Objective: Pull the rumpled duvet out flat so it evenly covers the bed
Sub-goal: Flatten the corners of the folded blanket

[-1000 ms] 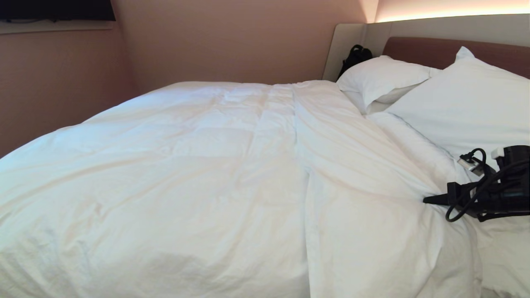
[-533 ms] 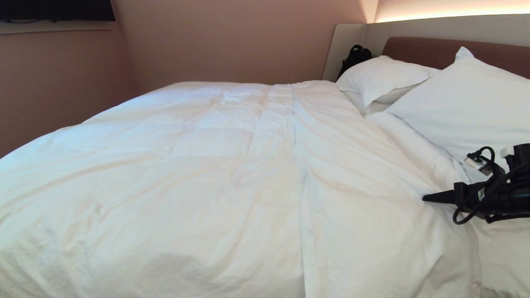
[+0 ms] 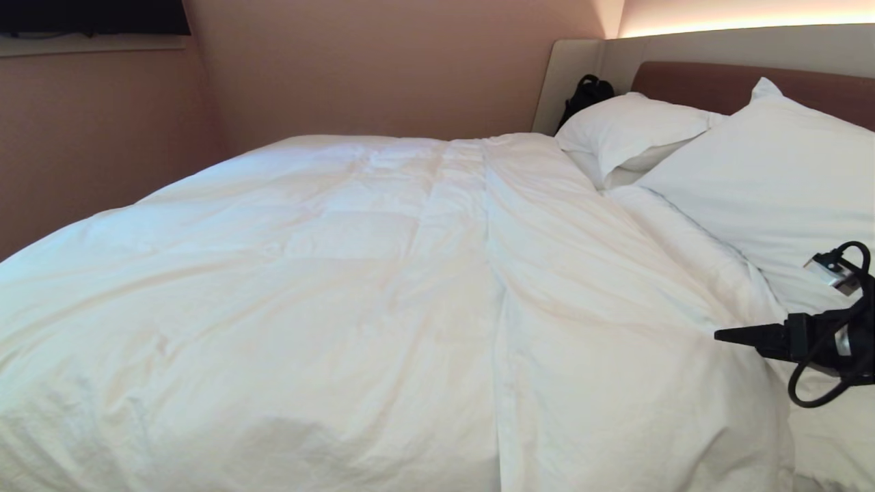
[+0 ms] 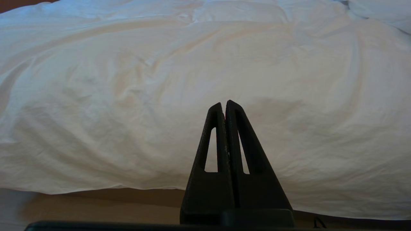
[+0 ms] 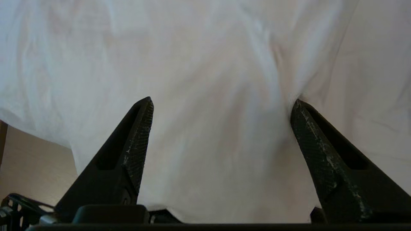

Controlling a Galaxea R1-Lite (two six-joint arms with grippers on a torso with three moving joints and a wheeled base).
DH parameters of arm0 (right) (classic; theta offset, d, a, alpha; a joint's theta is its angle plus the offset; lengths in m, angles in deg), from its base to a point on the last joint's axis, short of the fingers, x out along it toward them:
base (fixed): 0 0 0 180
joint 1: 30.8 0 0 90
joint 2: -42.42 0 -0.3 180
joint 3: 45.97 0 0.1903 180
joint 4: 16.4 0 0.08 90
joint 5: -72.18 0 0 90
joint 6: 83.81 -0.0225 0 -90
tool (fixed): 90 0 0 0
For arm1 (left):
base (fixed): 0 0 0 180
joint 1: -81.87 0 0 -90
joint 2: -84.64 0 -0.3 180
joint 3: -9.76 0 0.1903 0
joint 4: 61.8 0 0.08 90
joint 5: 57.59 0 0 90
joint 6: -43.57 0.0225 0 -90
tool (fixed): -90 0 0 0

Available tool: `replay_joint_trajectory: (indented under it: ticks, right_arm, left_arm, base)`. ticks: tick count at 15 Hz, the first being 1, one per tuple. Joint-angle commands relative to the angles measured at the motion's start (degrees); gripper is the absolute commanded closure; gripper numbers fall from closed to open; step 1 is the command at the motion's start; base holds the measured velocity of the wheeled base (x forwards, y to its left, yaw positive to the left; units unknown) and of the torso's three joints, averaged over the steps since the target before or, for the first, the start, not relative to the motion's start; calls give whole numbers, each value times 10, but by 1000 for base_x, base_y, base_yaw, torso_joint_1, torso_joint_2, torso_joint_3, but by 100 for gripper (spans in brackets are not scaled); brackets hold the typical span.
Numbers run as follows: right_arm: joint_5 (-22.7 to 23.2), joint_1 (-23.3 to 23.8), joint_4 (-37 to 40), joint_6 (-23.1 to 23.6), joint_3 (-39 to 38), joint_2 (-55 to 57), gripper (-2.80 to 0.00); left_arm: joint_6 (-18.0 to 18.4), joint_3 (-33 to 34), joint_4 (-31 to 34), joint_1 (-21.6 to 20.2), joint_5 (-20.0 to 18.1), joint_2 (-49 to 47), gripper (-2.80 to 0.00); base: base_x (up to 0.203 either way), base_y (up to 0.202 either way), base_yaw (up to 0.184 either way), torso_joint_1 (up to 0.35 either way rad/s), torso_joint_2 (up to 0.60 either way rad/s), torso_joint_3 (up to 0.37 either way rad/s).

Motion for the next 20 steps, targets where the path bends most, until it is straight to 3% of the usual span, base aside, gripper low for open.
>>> replay_joint_trajectory:
  ticks: [1, 4, 7, 8, 12, 15, 18, 20]
  right_arm:
    - [12, 32, 0, 36, -61, -47, -280]
    - [19, 78, -3, 67, -105, -64, -280]
    - [22, 103, -3, 68, -123, -127, -280]
    - [23, 114, -2, 67, -131, -150, 0]
    - [39, 173, -6, 71, -156, -149, 0]
    - [121, 219, -25, 89, -152, -85, 0]
    - [205, 262, -37, 173, -144, 14, 0]
    - [238, 276, -40, 221, -121, 84, 0]
  left_arm:
    - [0, 0, 0, 0, 0, 0, 0]
    - [0, 0, 0, 0, 0, 0, 0]
    - [0, 0, 0, 0, 0, 0, 0]
    - [0, 0, 0, 0, 0, 0, 0]
    - [0, 0, 0, 0, 0, 0, 0]
    - [0, 0, 0, 0, 0, 0, 0]
    - [0, 0, 0, 0, 0, 0, 0]
    - [0, 0, 0, 0, 0, 0, 0]
  base:
    - [0, 0, 0, 0, 0, 0]
    - [0, 0, 0, 0, 0, 0]
    - [0, 0, 0, 0, 0, 0]
    - [0, 0, 0, 0, 0, 0]
    - [0, 0, 0, 0, 0, 0]
    - [0, 0, 0, 0, 0, 0]
    - [0, 0, 0, 0, 0, 0]
    - [0, 0, 0, 0, 0, 0]
